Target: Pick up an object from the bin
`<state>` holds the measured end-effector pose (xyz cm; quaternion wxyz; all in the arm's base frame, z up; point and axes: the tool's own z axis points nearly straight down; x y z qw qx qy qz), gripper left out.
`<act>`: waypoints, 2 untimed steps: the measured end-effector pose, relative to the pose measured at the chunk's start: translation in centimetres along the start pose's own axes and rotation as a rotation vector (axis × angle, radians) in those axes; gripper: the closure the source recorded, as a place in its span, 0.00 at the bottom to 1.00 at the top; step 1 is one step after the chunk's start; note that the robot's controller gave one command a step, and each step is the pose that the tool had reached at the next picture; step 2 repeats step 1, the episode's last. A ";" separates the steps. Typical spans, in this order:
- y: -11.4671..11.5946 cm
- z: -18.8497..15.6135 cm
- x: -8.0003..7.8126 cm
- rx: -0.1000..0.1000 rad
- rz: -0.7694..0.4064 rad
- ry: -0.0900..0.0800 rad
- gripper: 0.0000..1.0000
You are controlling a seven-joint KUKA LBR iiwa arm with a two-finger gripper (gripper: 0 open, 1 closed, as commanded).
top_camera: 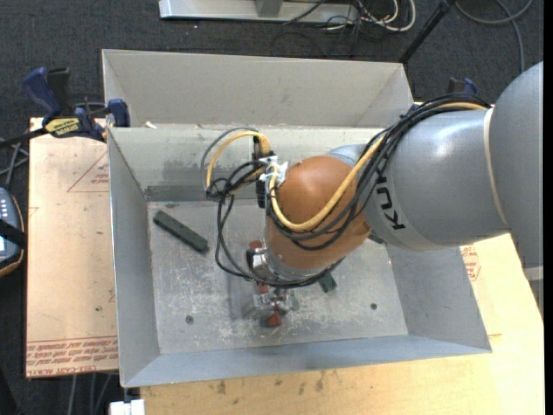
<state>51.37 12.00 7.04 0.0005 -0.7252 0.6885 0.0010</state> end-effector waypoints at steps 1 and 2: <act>1.9 -3.7 3.3 -0.006 -0.076 -0.002 1.00; 1.9 -3.7 3.3 -0.006 -0.076 -0.002 1.00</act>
Offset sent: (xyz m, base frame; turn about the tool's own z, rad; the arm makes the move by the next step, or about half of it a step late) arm -0.0059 -0.0449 0.1165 0.1634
